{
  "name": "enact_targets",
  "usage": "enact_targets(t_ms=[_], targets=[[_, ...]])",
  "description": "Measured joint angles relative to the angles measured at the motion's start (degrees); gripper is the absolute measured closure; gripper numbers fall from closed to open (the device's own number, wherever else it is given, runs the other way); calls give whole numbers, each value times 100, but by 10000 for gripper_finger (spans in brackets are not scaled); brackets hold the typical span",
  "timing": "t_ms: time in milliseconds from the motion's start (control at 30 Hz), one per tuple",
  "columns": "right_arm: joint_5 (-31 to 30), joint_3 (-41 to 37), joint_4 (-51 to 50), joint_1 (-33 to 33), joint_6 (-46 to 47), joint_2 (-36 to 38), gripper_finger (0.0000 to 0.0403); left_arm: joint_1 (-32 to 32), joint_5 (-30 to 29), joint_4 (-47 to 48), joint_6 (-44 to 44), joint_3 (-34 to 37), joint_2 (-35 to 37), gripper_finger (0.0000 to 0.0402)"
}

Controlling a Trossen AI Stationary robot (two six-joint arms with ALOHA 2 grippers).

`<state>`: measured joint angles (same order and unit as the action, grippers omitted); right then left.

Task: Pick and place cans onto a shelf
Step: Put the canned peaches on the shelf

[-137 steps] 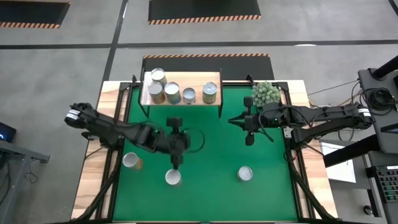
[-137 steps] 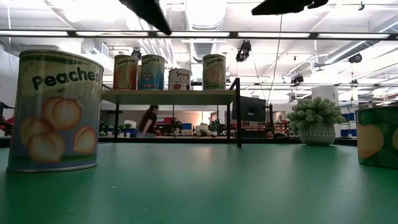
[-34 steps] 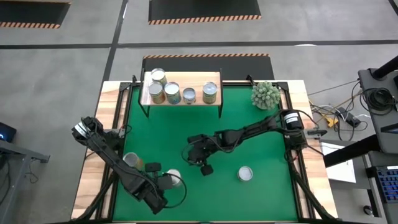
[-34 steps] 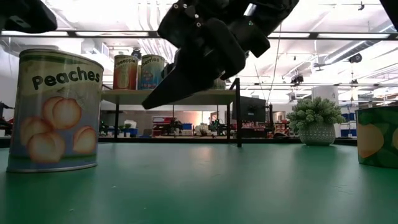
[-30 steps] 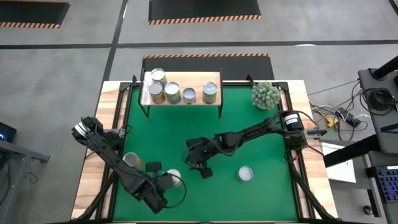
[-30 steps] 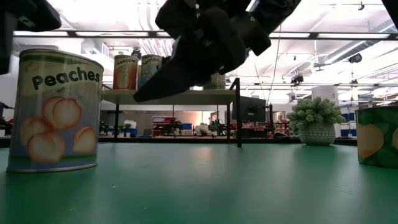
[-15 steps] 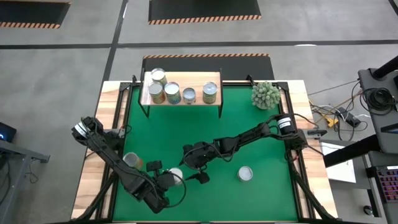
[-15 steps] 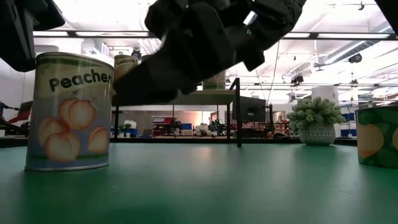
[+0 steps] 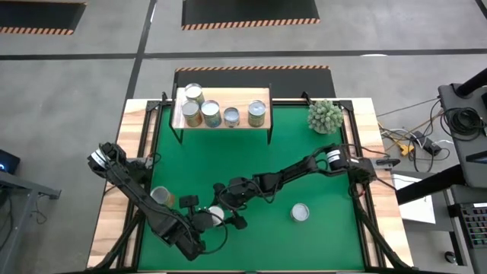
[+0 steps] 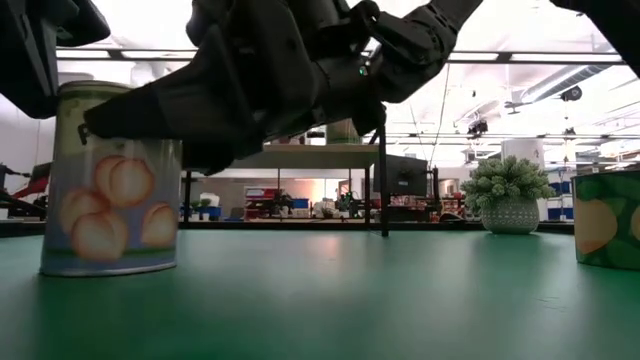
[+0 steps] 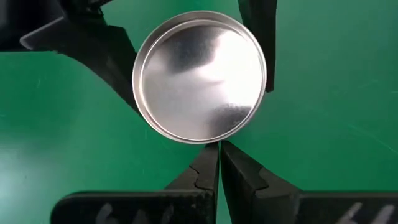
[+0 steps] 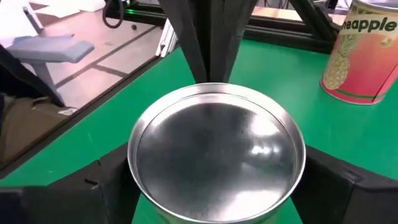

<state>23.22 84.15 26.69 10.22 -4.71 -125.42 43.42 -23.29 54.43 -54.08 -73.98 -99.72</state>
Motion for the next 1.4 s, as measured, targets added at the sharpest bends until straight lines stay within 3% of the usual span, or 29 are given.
enact_targets(t_ms=[100,233,500,667,800,933,1133,1400], targets=[[72,1,-61,-15,31,26,113,-2,-15,19,8,1,0,402],[412,-4,-394,-47,67,161,114,-2,-170,23,387,-2,0,402],[524,-24,-2427,-48,-608,1395,110,-92,-925,-37,1990,-236,172,402],[240,-53,-3464,-131,-716,2397,105,-183,-1640,-252,3106,-207,621,402],[-335,-54,-3896,-266,-732,3166,104,-322,-2025,-644,3852,22,1086,402],[-995,-38,-3961,-475,-584,3806,103,-406,-2119,-1576,4816,501,1618,402],[-1985,-8,-3544,-1044,-527,4329,102,-507,-2125,-2624,5317,1693,2583,402],[-2142,-8,-2144,-2240,-698,4220,103,-975,-2805,-4006,6217,2669,3833,402]])
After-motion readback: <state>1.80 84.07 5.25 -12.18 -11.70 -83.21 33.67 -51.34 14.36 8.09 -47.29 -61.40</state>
